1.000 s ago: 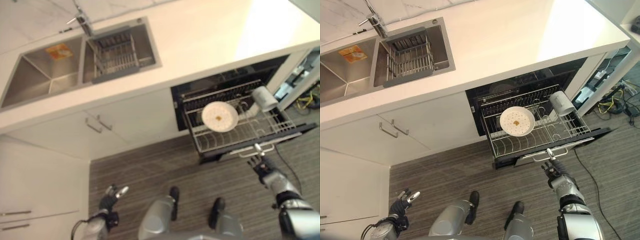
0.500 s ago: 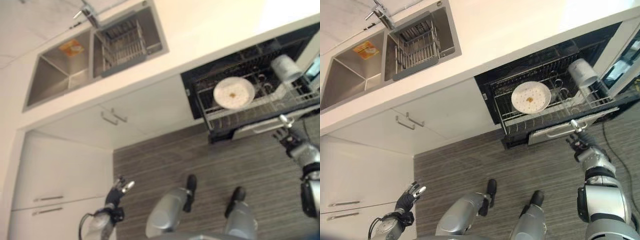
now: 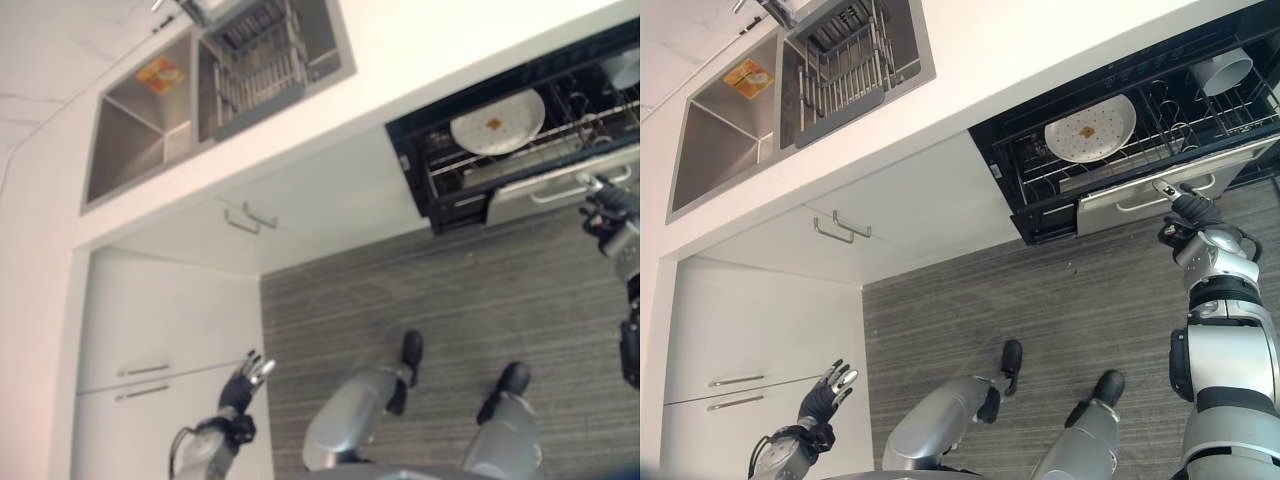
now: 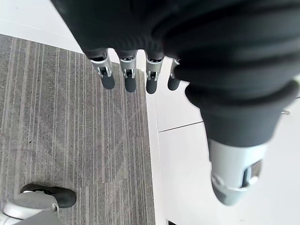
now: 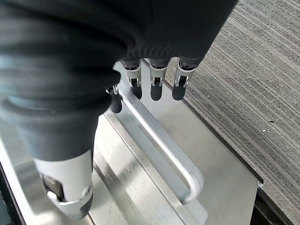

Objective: Place the dishes in the dishwasher.

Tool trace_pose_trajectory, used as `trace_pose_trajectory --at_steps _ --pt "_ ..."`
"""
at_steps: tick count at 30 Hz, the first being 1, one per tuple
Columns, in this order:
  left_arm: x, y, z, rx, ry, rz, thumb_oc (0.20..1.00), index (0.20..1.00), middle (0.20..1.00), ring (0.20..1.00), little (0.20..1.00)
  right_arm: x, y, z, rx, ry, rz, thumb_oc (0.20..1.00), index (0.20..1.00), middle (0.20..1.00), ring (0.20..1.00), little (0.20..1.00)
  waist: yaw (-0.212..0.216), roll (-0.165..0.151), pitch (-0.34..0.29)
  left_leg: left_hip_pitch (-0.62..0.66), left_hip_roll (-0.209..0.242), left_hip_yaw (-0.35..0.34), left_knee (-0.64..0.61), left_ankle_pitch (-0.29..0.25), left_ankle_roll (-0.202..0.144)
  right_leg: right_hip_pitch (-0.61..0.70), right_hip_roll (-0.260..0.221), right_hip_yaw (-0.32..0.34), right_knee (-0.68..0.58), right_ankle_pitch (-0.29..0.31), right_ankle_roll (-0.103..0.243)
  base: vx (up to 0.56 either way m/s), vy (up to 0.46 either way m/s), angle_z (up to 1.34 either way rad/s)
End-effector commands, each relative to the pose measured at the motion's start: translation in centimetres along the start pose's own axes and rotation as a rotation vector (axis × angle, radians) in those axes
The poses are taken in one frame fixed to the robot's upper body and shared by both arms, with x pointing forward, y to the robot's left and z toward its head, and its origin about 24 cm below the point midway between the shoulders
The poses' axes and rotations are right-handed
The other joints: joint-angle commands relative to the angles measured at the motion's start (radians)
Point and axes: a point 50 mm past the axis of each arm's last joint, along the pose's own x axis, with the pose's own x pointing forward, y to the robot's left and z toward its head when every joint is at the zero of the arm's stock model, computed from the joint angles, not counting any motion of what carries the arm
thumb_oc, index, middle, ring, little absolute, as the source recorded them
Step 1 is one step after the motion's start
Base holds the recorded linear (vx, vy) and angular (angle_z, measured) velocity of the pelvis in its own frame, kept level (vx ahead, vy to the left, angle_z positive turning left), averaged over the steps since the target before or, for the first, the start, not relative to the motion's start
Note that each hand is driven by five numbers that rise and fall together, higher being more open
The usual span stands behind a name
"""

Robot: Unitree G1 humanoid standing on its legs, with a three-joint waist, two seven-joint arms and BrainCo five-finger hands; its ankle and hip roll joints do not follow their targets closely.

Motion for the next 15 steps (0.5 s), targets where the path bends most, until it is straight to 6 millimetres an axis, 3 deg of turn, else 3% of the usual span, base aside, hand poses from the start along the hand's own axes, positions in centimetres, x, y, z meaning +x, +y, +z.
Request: trace_pose_trajectory --at_steps 1,4,7,8,15 --pt "-0.5 1.7 1.2 0.016 -0.037 0.027 1.0 1.0 1.0 1.0 1.0 -1.2 1.6 9.1 -0.054 -0.293 0.055 1.0 1.0 1.0 1.0 1.0 0.047 -0.007 -0.048 -0.071 0.044 0.03 0.133 -0.043 -0.088 0.016 -0.017 -0.004 -0.053 0.07 0.013 0.08 -0.004 0.21" --pt "-1.0 2.7 1.2 0.028 -0.023 0.05 1.0 1.0 1.0 1.0 1.0 -1.9 0.2 11.3 -0.06 -0.346 0.012 1.0 1.0 1.0 1.0 1.0 0.066 0.003 -0.062 -0.055 0.03 0.01 0.133 -0.065 -0.095 0.042 -0.027 -0.005 -0.053 0.042 0.025 0.2 -0.038 0.28" --pt "-1.6 3.8 0.8 0.035 0.008 0.086 1.0 1.0 1.0 1.0 1.0 -2.6 -0.4 13.4 -0.076 -0.396 -0.01 1.0 1.0 1.0 1.0 1.0 0.083 0.016 -0.073 -0.063 0.021 0.0 0.133 -0.04 -0.091 0.046 -0.036 -0.03 -0.053 0.066 0.016 0.05 -0.005 0.21" --pt "-1.8 4.1 0.6 0.038 0.02 0.095 1.0 1.0 1.0 1.0 1.0 -2.8 -0.4 14.0 -0.082 -0.41 -0.011 1.0 1.0 1.0 1.0 1.0 0.089 0.012 -0.082 -0.049 0.017 -0.01 0.133 -0.062 -0.099 0.062 -0.037 -0.021 -0.053 0.039 0.028 0.22 -0.066 0.15" --pt "-3.5 6.4 -0.3 0.089 0.086 0.14 1.0 1.0 1.0 1.0 1.0 -5.1 -1.5 18.9 -0.121 -0.51 -0.06 1.0 1.0 1.0 1.0 1.0 0.136 0.018 -0.119 -0.044 -0.004 -0.048 0.133 -0.052 -0.106 0.093 -0.053 -0.057 -0.053 0.032 0.039 0.11 -0.03 0.23"
